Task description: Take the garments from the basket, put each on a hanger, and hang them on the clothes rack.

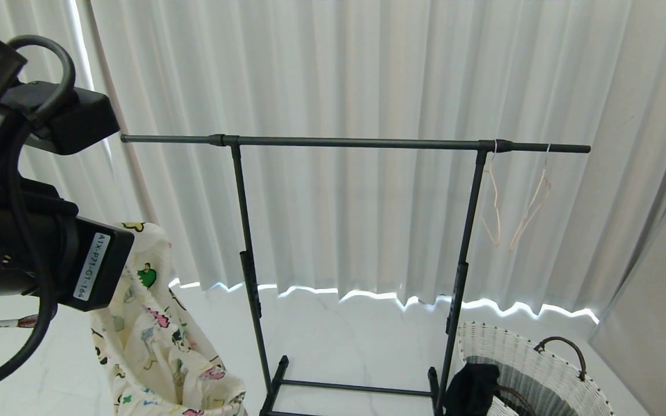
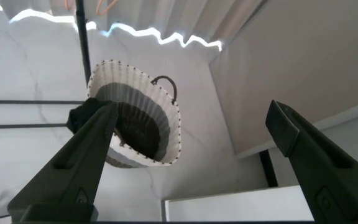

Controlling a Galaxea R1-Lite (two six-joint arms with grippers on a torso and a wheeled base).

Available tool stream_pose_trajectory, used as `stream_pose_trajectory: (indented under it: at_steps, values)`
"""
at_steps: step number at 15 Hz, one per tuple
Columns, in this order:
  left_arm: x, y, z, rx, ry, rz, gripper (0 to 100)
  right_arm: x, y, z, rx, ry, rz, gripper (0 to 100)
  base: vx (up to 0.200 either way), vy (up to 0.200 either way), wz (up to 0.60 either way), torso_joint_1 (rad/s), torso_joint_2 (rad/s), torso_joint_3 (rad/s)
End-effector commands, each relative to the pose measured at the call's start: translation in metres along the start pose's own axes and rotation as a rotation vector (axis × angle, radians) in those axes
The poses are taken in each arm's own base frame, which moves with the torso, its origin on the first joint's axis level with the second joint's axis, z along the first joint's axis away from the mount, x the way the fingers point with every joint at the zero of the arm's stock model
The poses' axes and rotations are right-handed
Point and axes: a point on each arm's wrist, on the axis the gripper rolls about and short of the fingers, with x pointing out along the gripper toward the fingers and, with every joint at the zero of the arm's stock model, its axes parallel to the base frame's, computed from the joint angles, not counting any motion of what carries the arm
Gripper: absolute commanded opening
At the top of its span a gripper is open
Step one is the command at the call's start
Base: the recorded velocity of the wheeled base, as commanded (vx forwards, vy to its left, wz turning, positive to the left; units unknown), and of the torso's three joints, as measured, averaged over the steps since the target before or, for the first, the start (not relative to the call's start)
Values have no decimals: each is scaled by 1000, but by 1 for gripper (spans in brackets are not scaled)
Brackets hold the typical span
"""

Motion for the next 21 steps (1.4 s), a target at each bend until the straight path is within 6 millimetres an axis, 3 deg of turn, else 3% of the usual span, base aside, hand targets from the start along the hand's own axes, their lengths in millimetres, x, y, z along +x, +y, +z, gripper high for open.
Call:
stream_pose_trajectory:
  at_steps: [1, 13, 19, 21]
  values:
    - [1, 0, 0, 0, 0, 1, 0, 2, 1, 0, -5, 6, 10, 100, 0, 0, 0, 227, -496, -266]
    - [2, -2, 6, -20, -46, 7, 0, 25, 8, 9, 20, -2, 58, 100, 183, 0, 0, 27, -50, -27]
    - [4, -3, 6, -18, -42, 8, 0, 72, 17, 2, 37, 52, 11, 100, 200, 0, 0, 2, 2, -1]
    - [4, -3, 6, -17, -40, 8, 0, 97, 23, -7, 80, 85, -8, 100, 200, 0, 0, -2, 2, 5]
